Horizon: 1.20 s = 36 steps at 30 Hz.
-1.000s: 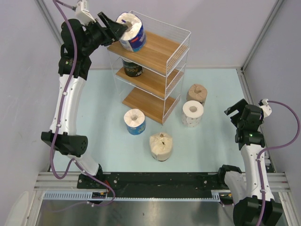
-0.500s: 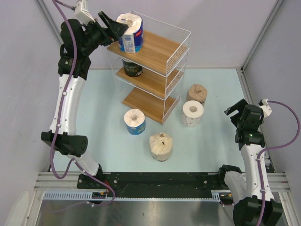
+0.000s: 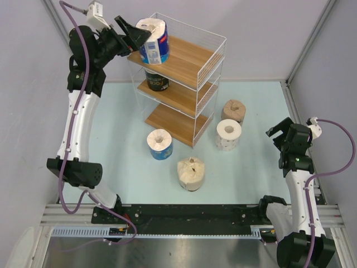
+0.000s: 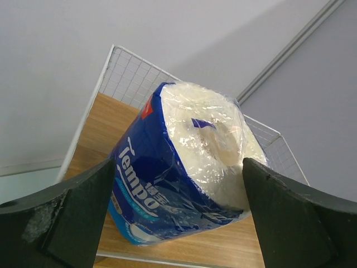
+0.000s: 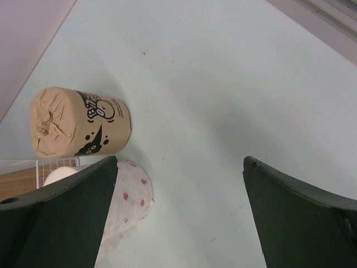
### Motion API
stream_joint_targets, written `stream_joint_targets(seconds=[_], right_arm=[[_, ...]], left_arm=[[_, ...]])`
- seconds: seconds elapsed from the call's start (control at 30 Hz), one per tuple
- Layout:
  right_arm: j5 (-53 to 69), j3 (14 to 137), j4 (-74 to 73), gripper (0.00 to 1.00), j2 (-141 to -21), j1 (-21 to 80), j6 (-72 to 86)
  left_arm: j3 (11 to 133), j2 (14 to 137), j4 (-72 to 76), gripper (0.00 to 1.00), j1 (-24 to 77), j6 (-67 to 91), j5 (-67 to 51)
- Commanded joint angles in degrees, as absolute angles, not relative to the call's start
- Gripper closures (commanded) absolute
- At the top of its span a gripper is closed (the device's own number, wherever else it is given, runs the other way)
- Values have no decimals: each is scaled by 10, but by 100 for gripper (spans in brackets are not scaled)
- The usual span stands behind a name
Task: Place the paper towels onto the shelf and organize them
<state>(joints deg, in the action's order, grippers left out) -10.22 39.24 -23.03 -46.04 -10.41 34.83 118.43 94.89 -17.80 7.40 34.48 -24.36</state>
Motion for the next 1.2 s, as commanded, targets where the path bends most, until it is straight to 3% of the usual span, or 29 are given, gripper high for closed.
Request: stream_joint_targets(seconds=[0.0, 0.47, 0.77, 1.0, 1.17], right_arm=[[-108, 403, -236, 0, -465, -107, 344], [-110, 403, -242, 0, -461, -107, 342], [-106, 403, -220, 0, -466, -110, 330], [-99, 403, -211, 0, -482, -112, 343], [-93, 403, -203, 0, -493, -109, 350]], left_arm=[[1161, 903, -131, 0, 63, 340, -283], [1142, 865, -90, 0, 40, 374, -334], [927, 702, -87, 0, 39, 323, -287], [628, 568, -41, 0, 40, 380, -269], [490, 527, -28, 0, 47, 417, -249]])
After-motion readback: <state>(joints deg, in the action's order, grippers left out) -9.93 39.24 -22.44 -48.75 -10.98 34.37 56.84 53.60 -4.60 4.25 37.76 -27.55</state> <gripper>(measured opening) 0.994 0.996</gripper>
